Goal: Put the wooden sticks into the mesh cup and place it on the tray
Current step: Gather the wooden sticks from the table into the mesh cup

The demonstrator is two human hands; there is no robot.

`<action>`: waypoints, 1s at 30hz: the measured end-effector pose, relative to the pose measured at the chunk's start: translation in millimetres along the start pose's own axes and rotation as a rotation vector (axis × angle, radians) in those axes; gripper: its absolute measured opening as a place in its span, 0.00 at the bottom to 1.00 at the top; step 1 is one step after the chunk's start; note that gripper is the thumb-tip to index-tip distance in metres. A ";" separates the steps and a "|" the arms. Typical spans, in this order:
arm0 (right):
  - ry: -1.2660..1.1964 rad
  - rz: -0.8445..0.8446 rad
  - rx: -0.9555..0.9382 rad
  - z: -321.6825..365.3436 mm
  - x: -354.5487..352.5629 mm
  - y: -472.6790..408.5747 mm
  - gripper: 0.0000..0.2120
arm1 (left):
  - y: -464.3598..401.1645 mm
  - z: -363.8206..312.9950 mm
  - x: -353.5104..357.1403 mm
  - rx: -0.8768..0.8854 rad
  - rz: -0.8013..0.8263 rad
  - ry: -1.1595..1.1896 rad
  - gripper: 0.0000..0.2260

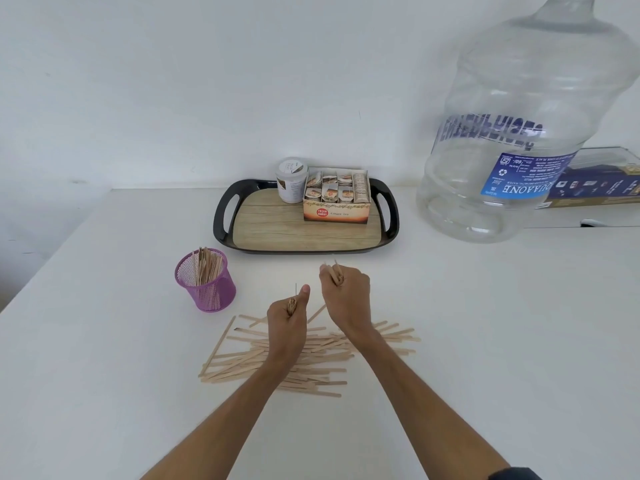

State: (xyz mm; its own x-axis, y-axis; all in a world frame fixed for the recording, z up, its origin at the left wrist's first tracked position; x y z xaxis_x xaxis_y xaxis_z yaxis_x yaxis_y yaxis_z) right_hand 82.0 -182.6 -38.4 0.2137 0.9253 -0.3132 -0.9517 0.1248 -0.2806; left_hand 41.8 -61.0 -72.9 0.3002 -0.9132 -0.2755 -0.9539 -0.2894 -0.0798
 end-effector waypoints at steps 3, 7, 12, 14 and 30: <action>0.017 0.004 0.020 -9.5 5.2 4.7 0.25 | 1.2 0.2 1.2 0.004 0.001 -0.011 0.26; -0.103 -0.081 0.004 -12.7 11.3 8.6 0.25 | 1.5 1.3 0.4 -0.004 -0.003 -0.019 0.26; -0.223 -0.120 0.010 -26.4 15.9 21.9 0.25 | 0.9 2.0 -0.6 -0.010 -0.005 -0.019 0.26; -0.226 -0.118 0.031 -33.9 16.9 27.8 0.25 | 0.7 3.3 -0.1 -0.012 -0.008 -0.022 0.26; -0.377 -0.180 0.121 -24.3 5.5 29.0 0.27 | 0.6 -1.6 -1.4 0.014 0.015 0.042 0.27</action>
State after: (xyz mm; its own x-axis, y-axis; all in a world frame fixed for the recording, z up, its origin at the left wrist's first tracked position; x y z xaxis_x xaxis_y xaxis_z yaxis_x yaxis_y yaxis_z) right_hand 61.0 -182.6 -70.3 0.3048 0.9481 0.0908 -0.9302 0.3168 -0.1853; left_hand 40.8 -60.4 -71.1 0.2855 -0.9287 -0.2365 -0.9582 -0.2718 -0.0895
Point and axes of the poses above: each hand's wrist, its own y-axis away from the middle knuckle, its own x-axis out of the palm, z = x × y, the point moved 3 cm from there along -y, towards the middle knuckle, and after that the axes turned 7 degrees about -y, right-handed, at the moved point
